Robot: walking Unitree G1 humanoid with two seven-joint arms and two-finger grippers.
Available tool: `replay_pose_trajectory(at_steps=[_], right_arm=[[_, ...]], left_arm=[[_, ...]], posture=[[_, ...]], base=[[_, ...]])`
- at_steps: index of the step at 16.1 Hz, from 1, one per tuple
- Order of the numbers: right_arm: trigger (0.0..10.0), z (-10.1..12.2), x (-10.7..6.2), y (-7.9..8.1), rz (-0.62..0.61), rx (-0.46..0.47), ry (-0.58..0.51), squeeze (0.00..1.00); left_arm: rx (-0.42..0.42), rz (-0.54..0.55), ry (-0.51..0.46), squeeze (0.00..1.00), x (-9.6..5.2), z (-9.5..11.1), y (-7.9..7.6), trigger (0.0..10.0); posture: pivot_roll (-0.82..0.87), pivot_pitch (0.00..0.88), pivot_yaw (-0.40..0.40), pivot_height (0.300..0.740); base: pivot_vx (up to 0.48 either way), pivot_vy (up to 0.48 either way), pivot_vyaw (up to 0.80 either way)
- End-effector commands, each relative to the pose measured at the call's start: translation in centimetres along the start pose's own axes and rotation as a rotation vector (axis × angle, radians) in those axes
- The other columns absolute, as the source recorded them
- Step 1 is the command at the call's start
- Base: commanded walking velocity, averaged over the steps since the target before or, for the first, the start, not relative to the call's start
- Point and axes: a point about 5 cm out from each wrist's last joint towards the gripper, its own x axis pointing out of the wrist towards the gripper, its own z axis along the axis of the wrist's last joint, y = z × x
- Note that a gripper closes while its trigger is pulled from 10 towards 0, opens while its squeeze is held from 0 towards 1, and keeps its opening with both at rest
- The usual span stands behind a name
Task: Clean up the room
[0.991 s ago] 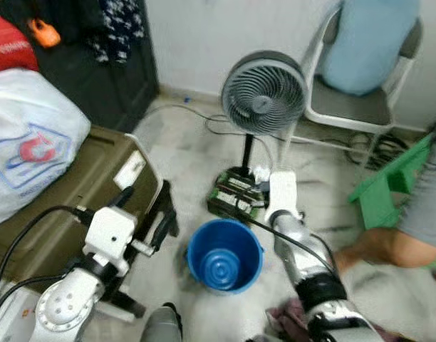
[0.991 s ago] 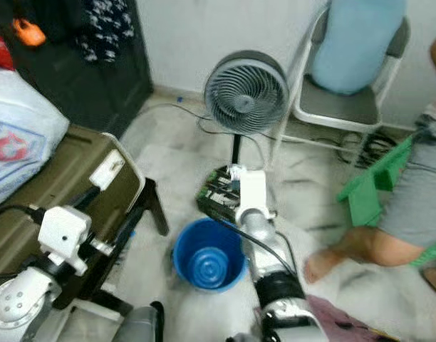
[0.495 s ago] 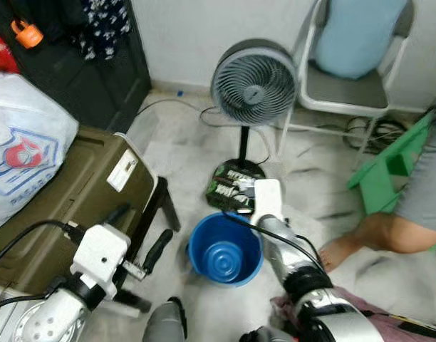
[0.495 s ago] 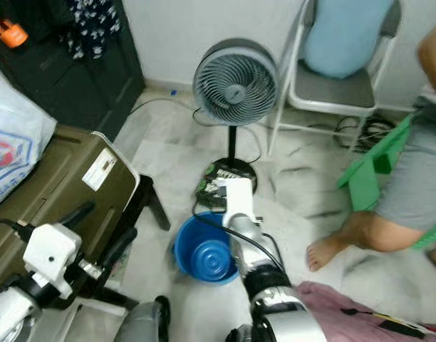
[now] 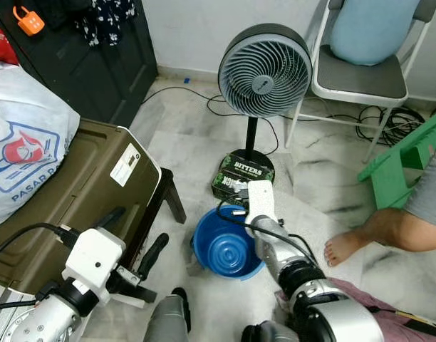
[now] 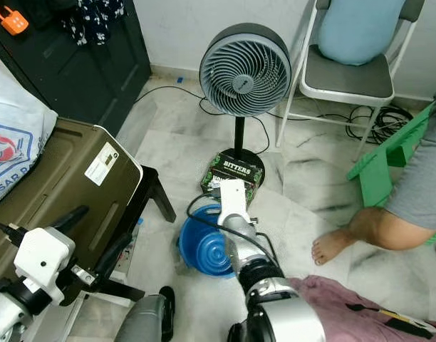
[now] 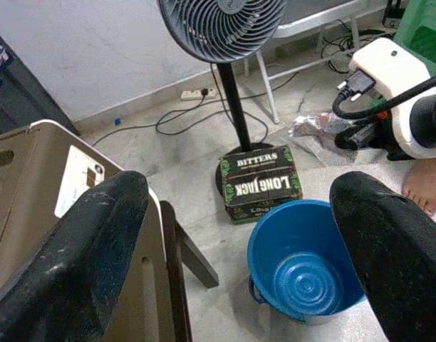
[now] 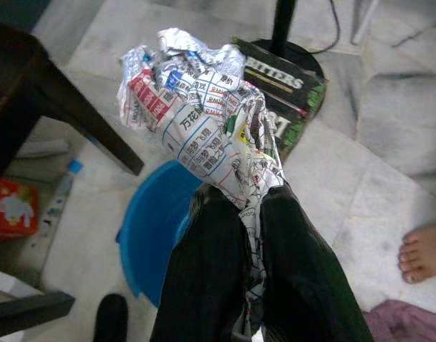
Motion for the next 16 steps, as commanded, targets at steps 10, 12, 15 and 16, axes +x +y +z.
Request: replay_pose_trajectory(at_steps=[10, 12, 15, 16], right_arm=[[10.0, -0.4, 0.2, 0.6, 0.001, 0.041, 0.014, 0.0], [10.0, 0.1, 0.3, 0.3, -0.009, 0.051, -0.006, 0.0], [10.0, 0.4, 0.3, -0.1, -0.026, 0.064, -0.023, 1.0], [10.0, 0.5, 0.3, -0.2, -0.028, 0.065, -0.024, 1.0]], left_arm=[[0.019, -0.003, 0.021, 0.0, -0.6, 0.2, 0.1, 10.0], [0.023, 0.008, 0.028, 0.0, -0.7, 0.2, 0.5, 10.0], [0.021, 0.008, 0.026, 0.0, -0.6, 0.2, 0.3, 10.0], [0.019, 0.008, 0.025, 0.0, -0.6, 0.2, 0.3, 10.0]], posture=[[0.3, 0.236, 0.02, 0.74], [0.3, 0.237, 0.02, 0.74], [0.3, 0.237, 0.02, 0.74], [0.3, 0.235, 0.021, 0.74]], base=[[0.0, 0.0, 0.0], [0.0, 0.0, 0.0], [0.0, 0.0, 0.0], [0.0, 0.0, 0.0]])
